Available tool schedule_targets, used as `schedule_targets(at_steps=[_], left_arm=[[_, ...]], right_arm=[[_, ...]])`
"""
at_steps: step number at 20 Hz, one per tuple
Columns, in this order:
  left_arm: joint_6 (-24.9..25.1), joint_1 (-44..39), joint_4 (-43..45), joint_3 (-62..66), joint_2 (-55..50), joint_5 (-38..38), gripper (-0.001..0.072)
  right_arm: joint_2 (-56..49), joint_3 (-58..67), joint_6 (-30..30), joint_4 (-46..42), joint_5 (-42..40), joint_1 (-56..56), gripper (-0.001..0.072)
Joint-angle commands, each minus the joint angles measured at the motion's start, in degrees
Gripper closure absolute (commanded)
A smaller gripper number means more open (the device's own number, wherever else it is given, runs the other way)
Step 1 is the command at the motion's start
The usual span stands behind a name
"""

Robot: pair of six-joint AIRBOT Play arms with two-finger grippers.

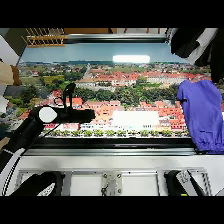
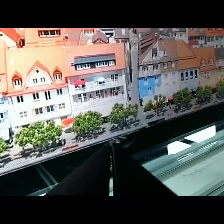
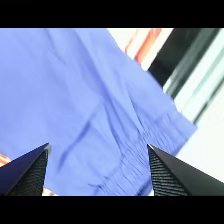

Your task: Fold the clothes and pants, and hang the long-sleeved shirts on hangers.

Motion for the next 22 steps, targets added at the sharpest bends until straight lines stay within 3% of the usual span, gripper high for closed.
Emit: schedule_targets(at_steps=[1, 6, 11, 15, 16, 18, 19, 22], left_arm=[[-0.02, -0.02, 0.04, 0.02, -0.04, 0.07, 0.0702], [-0.02, -0.26, 0.04, 0.02, -0.04, 0.17, 0.0702], [-0.04, -0.26, 0.07, 0.02, -0.04, 0.15, 0.0702], [-0.02, -0.26, 0.04, 0.02, -0.04, 0.17, 0.0702], [-0.04, -0.26, 0.04, 0.02, -0.04, 0.17, 0.0702], [-0.04, -0.26, 0.04, 0.02, -0.04, 0.17, 0.0702], [-0.02, -0.26, 0.07, 0.02, -0.04, 0.17, 0.0702], [-0.04, -0.26, 0.04, 0.02, -0.04, 0.17, 0.0702]], right_arm=[[6.73, 0.85, -7.15, 9.73, -4.7, 3.56, 0.0067], [8.11, -2.16, -19.23, 30.32, -3.34, 22.45, 0.0067], [8.09, -5.01, -20.28, 30.58, -2.99, 45.09, 0.0067], [8.09, -5.01, -21.29, 30.58, -2.99, 52.39, 0.0074], [8.09, -5.01, -21.29, 30.6, -2.97, 52.76, 0.0197], [8.11, -5.01, -21.29, 30.6, -2.99, 52.72, 0.0635], [8.11, -5.01, -21.29, 30.6, -2.97, 52.72, 0.069], [8.09, -5.01, -21.27, 30.64, -2.99, 52.74, 0.069]])
